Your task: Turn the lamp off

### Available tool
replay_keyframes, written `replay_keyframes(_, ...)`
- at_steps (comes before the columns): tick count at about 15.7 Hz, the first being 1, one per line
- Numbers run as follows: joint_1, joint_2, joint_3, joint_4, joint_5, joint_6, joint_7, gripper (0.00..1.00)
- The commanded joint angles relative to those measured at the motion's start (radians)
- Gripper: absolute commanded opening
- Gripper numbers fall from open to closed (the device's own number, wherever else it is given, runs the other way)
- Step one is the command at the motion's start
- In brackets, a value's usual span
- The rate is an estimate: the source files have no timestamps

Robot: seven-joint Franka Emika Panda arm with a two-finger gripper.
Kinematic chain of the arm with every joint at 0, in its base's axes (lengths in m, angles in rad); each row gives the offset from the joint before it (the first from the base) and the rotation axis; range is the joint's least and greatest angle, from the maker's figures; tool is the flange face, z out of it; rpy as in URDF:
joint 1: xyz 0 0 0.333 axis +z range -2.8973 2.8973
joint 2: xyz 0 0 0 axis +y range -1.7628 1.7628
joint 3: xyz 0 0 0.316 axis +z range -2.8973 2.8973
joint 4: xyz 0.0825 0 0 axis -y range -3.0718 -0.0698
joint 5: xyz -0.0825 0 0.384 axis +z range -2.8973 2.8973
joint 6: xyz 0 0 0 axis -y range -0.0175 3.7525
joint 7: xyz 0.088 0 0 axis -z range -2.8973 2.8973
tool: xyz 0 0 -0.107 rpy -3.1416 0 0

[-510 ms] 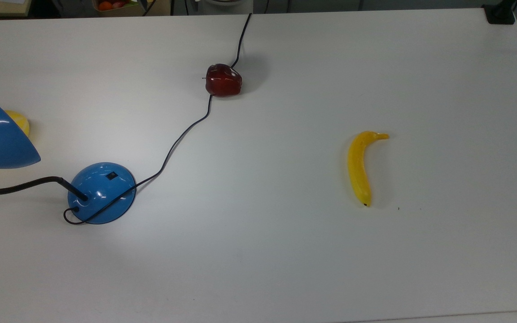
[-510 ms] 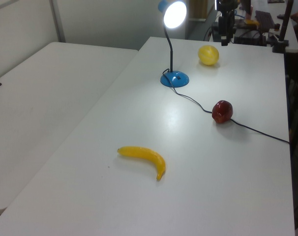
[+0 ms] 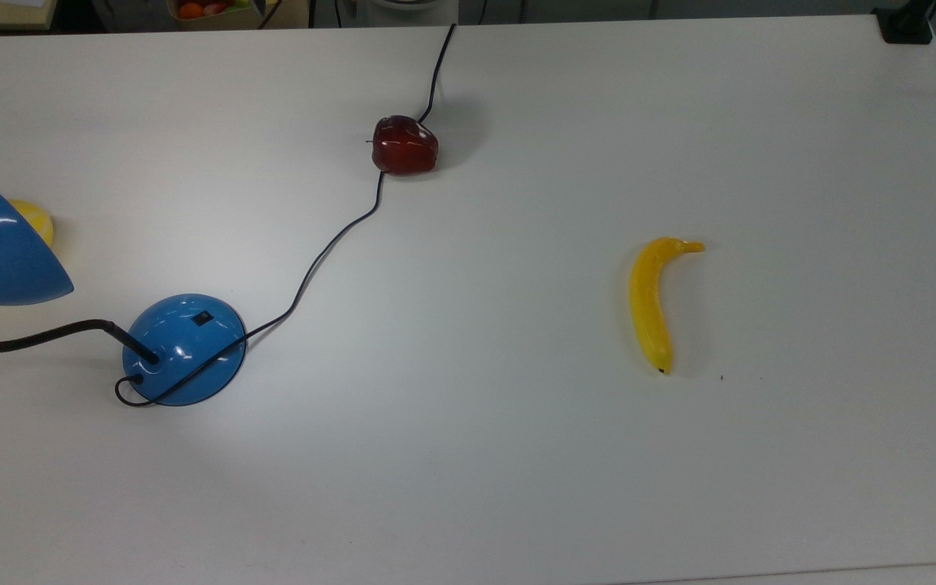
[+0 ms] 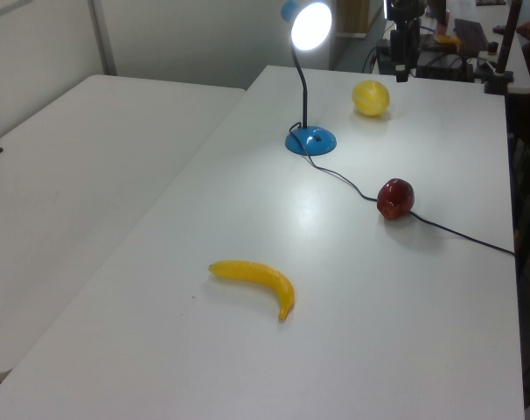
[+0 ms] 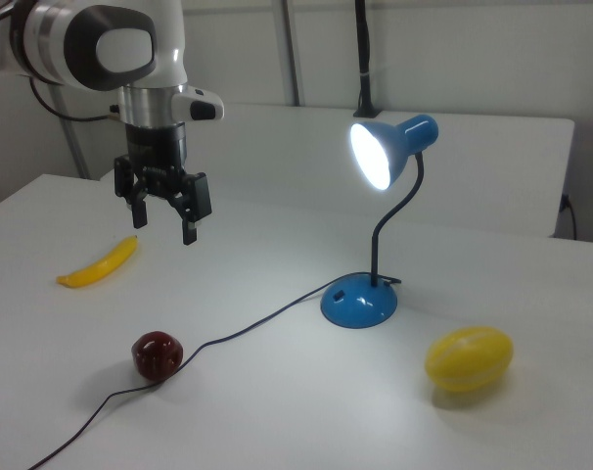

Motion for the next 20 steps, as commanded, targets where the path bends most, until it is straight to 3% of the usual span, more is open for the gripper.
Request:
replay_keyframes(1, -0.031, 0.019, -0.004, -0.009, -0.014, 0.066, -0.024, 1.0)
replay_keyframes(2, -0.037, 0.034, -0.007, -0.009, -0.015, 0.095, -0.022, 1.0)
replay_keyframes(3, -0.054, 0.043, -0.008, -0.008, -0.017, 0.124, -0.022, 0.9)
replay_keyframes(4, -0.074, 0.048, -0.01, -0.008, -0.017, 0.157, -0.022, 0.77)
replay_keyframes(7, -0.131, 0.069, -0.008, -0.009, -0.011, 0.262, -0.019, 0.22)
replay_keyframes(8, -0.144, 0.081, -0.008, -0.006, -0.008, 0.301, -0.018, 0.07)
replay_keyframes(9, -0.16, 0.094, -0.008, -0.006, -0.006, 0.35, -0.007, 0.0)
replay_keyframes(14, -0.224, 0.169, -0.008, -0.008, -0.006, 0.558, 0.06, 0.0)
replay_keyframes(20, -0.246, 0.268, -0.01, -0.008, -0.028, 0.738, 0.171, 0.0)
